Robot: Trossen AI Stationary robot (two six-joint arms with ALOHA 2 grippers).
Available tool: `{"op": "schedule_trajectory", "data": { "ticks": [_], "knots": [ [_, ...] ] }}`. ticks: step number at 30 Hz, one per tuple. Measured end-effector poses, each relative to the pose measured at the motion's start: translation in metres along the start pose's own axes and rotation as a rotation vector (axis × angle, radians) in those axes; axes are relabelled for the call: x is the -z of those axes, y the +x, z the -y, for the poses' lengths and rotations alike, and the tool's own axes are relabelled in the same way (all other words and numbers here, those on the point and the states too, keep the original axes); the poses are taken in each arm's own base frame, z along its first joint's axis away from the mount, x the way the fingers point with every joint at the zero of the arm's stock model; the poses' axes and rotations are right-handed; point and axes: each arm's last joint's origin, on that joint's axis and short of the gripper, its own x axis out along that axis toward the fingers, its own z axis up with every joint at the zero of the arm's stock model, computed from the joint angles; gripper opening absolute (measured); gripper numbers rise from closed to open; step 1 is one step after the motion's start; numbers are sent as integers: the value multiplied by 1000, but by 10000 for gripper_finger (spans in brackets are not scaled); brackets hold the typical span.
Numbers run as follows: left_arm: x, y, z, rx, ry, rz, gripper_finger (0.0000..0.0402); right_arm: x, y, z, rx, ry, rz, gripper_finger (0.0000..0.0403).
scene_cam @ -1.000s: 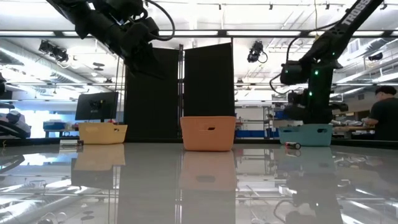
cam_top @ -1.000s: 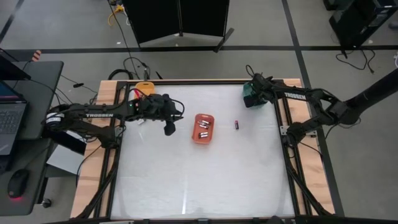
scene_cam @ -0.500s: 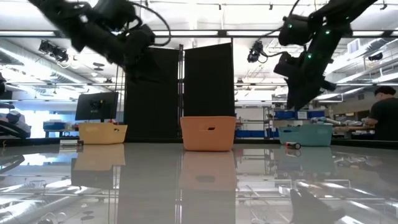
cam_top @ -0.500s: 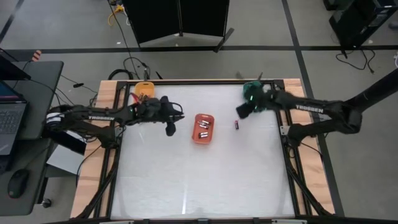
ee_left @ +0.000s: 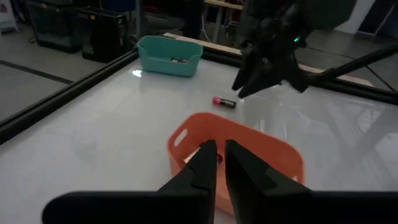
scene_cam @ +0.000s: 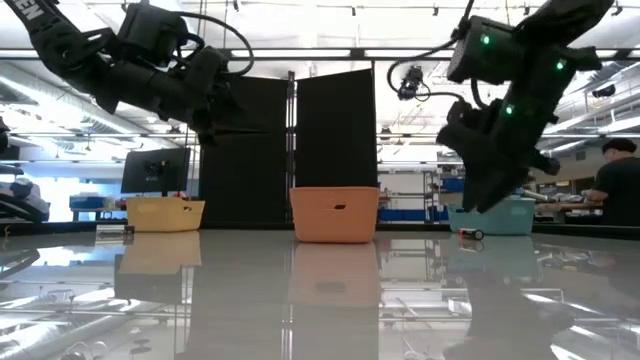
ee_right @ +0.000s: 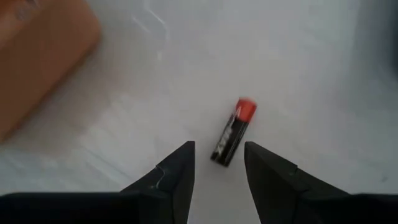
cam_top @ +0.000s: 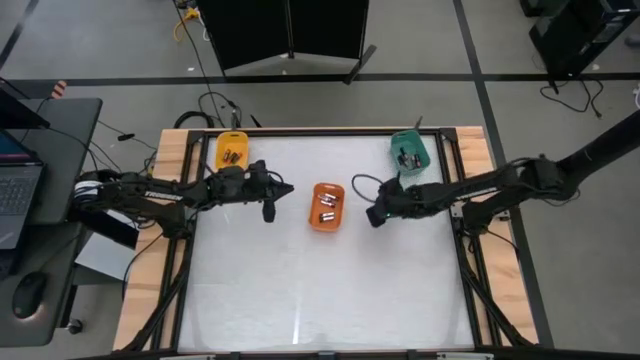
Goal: Sort batteries
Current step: Put the black-red battery into the yellow bin
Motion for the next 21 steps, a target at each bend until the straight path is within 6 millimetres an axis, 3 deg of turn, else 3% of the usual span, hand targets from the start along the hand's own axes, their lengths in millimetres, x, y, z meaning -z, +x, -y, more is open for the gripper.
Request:
{"op": "schedule_trajectory", "data": {
  "ticks": [10, 14, 18, 21],
  "knots": [
    [1, 0, 6, 27, 3, -7, 38, 18, 29, -5, 117, -20, -68, 140],
    [0, 0, 7, 29, -22, 12, 38, 18, 31, -6, 119, -39, -70, 98],
    [-4, 0, 7, 35, -25, 46, 30, 17, 32, -7, 124, -81, -40, 22],
    [-6, 0, 8, 39, -25, 71, 20, 17, 32, -7, 127, -126, -22, 13]
  ]
}}
